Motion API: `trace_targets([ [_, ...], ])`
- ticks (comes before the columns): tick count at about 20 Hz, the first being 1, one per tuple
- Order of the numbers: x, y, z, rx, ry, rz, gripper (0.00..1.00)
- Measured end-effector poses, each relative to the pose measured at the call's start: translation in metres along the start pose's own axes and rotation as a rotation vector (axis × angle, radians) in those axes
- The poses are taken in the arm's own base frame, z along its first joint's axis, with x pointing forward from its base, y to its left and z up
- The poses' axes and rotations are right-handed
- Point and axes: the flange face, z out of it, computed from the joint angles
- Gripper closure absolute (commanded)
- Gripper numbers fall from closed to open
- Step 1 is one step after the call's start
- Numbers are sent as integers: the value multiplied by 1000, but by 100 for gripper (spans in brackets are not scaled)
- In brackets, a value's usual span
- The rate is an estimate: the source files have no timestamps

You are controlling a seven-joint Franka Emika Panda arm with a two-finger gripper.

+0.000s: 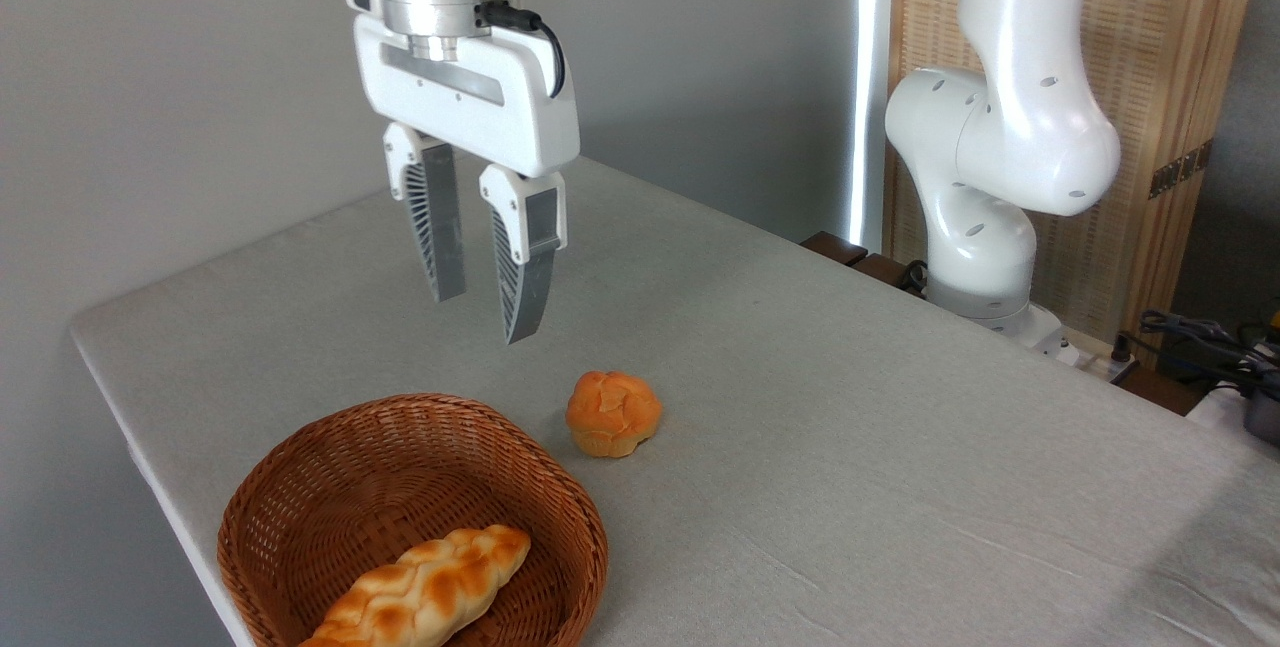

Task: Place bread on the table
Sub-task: 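Open the gripper to release the bun and raise it away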

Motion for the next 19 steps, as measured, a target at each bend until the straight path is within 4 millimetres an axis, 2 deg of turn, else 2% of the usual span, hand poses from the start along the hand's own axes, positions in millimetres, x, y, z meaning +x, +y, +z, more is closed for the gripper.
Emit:
trace_targets([
  [2, 3, -12, -1, -16, -5, -42, 0],
  [6, -9, -39, -13, -54, -34, -103, 0],
  [12, -11, -34, -13, -118, -114, -48, 0],
  [15, -11, -34, -14, -130, -119, 29, 0],
  [19, -11, -35, -16, -128, -116, 38, 0],
])
